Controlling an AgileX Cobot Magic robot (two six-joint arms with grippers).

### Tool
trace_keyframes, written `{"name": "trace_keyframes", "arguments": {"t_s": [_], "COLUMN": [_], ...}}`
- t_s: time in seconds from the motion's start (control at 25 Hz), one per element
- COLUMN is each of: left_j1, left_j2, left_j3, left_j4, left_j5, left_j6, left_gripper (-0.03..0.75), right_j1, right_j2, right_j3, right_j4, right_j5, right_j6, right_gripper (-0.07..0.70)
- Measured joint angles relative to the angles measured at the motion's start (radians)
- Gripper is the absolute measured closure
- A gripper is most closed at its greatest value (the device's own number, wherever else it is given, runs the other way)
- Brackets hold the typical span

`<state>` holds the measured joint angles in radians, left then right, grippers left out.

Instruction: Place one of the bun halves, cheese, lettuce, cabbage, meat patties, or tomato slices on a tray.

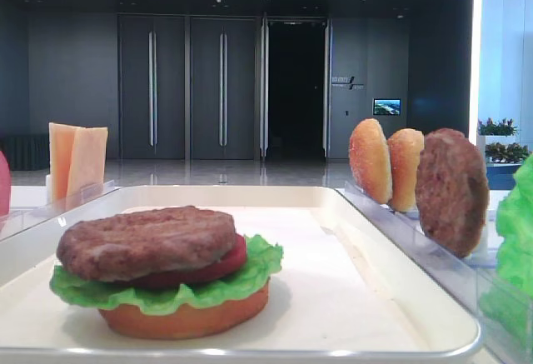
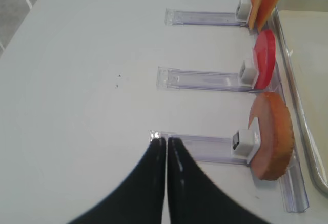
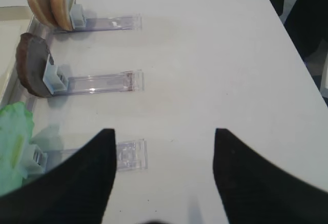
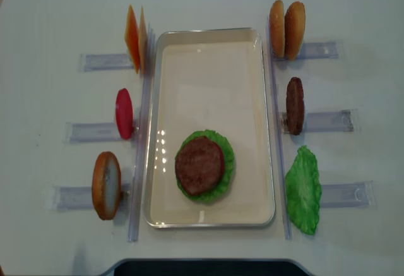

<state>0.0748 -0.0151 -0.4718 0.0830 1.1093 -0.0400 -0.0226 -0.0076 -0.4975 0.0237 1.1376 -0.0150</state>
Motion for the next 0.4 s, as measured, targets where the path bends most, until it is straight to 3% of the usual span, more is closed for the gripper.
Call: {"name": "trace_keyframes", "arguments": {"t_s": [0.4], "left_j1": [0.000], "left_j2": [0.000], "left_j3": [0.000], "left_j4": [0.000], "left_j5": [0.000], "left_j6": [0.000], "left_gripper": [0.716], "right_j1": [0.000], "right_j2": [0.000], "right_j3": [0.000], "right_j4": [0.000], "right_j5": [0.000], "right_j6": [0.000], "right_gripper": [0.223]}}
